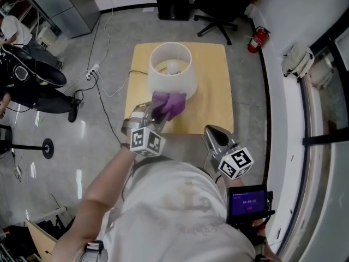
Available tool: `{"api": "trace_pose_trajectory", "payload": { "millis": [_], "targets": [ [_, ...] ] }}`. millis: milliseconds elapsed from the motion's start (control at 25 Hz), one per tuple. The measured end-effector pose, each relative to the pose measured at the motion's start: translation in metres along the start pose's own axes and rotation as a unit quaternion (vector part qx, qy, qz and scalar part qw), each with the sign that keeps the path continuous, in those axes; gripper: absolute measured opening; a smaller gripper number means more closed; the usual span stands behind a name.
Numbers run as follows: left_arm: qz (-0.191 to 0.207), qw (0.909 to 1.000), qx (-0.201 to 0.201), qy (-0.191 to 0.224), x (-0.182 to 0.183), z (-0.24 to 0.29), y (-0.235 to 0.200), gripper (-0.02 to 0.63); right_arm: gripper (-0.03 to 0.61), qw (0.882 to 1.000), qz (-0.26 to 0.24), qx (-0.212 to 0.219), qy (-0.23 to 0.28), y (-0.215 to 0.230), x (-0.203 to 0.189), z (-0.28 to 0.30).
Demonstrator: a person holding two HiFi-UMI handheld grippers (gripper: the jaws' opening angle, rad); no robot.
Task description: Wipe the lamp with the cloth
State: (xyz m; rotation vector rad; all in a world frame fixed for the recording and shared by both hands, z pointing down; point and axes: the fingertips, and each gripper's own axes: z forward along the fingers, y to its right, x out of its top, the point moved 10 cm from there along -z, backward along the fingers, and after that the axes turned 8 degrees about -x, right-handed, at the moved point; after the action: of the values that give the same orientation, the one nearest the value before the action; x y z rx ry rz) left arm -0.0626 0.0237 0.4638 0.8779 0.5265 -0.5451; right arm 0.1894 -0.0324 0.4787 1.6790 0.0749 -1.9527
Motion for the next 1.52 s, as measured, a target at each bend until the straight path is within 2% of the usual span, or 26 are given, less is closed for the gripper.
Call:
{"api": "trace_pose_trajectory", "payload": {
  "millis": [80, 200, 320, 440, 640, 880, 1040, 1160, 1240, 1320, 1400, 1520],
  "targets": [
    [-0.018, 0.9976, 0.05, 0.044, 0.011, -0.023, -0.02, 0.1, 0.014, 1.0, 0.001, 0.0, 0.001, -0.001, 0.0, 0.004],
    [-0.06, 0.9861, 0.122, 0.097, 0.022, -0.052, -0.056, 0.1, 0.014, 1.0, 0.005, 0.0, 0.002, -0.007, -0.002, 0.011],
    [-0.107, 0.9753, 0.158, 0.111, 0.02, -0.056, -0.078, 0.1, 0.014, 1.0, 0.005, 0.004, 0.002, -0.015, -0.002, 0.017],
    [-0.15, 0.9765, 0.13, 0.083, 0.001, -0.038, -0.077, 0.101, 0.014, 1.0, 0.005, 0.0, 0.002, -0.023, -0.001, 0.022],
    [-0.205, 0.9755, 0.071, 0.035, -0.032, -0.011, -0.048, 0.101, 0.014, 1.0, 0.013, -0.025, 0.009, -0.02, -0.001, 0.02],
    [-0.241, 0.9706, -0.006, -0.002, -0.057, 0.016, -0.018, 0.103, 0.014, 0.999, 0.011, -0.039, 0.005, -0.022, 0.002, 0.02],
    [-0.242, 0.9692, -0.043, -0.021, -0.065, 0.024, -0.004, 0.103, 0.014, 0.999, 0.008, -0.036, 0.003, -0.025, 0.002, 0.025],
    [-0.252, 0.9641, -0.072, -0.04, -0.075, 0.025, 0.001, 0.103, 0.014, 0.999, 0.006, -0.034, 0.004, -0.025, 0.004, 0.029],
    [-0.267, 0.9601, -0.072, -0.044, -0.083, 0.018, -0.003, 0.103, 0.014, 0.999, 0.007, -0.033, 0.005, -0.026, 0.005, 0.033],
    [-0.279, 0.9588, -0.047, -0.026, -0.085, 0.002, -0.019, 0.103, 0.014, 0.999, 0.01, -0.035, 0.007, -0.026, 0.005, 0.035],
    [-0.276, 0.9609, -0.012, 0.013, -0.076, -0.022, -0.048, 0.103, 0.014, 0.999, 0.014, -0.038, 0.009, -0.024, 0.004, 0.035],
    [-0.242, 0.9656, 0.034, 0.089, -0.045, -0.056, -0.102, 0.103, 0.014, 0.999, 0.017, -0.041, 0.012, -0.021, 0.002, 0.033]
  ]
}}
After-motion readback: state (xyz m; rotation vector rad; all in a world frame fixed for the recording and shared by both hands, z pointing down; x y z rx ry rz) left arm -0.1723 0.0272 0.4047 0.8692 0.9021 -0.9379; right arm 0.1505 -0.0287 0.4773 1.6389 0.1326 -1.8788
